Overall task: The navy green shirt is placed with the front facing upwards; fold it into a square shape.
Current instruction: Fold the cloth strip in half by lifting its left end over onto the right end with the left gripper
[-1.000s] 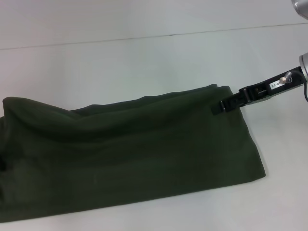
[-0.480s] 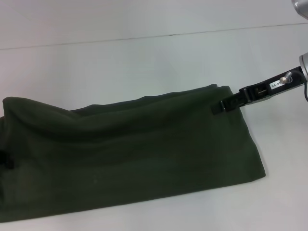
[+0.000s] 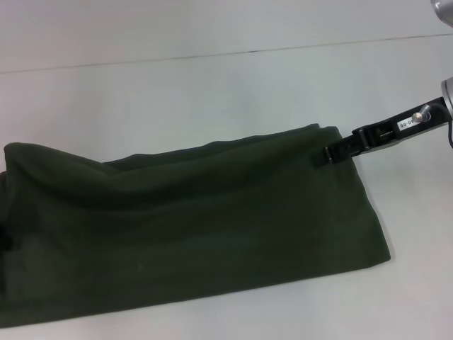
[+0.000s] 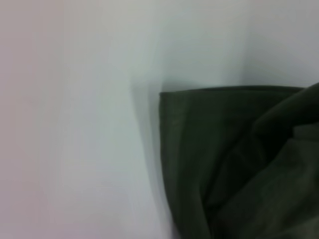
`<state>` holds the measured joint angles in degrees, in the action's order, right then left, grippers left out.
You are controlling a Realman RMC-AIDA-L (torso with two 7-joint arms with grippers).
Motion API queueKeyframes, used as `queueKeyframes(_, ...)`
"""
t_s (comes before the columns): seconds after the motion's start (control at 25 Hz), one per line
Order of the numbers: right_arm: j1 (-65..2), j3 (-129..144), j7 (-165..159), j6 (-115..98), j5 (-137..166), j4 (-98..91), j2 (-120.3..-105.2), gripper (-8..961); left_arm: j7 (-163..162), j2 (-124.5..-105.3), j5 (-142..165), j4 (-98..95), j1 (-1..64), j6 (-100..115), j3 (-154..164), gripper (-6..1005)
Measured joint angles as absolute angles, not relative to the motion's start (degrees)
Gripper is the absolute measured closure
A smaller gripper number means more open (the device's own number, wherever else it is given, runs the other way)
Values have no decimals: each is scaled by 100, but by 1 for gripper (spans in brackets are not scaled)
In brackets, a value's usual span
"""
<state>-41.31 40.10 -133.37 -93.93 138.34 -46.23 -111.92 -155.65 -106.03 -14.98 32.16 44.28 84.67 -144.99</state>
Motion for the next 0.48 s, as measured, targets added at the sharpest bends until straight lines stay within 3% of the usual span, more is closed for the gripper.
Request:
queueKeyframes(0.08, -4131, 4008, -13335, -9393, 13833, -4623, -11189, 293, -15579, -10576, -1489, 3219, 4428, 8512, -14459, 347)
queueKeyframes(0.48, -4131, 4022, -13349, -9406, 13809, -4623, -11155, 294, -15586, -10610, -1478, 3207, 4498, 8509, -14227, 749)
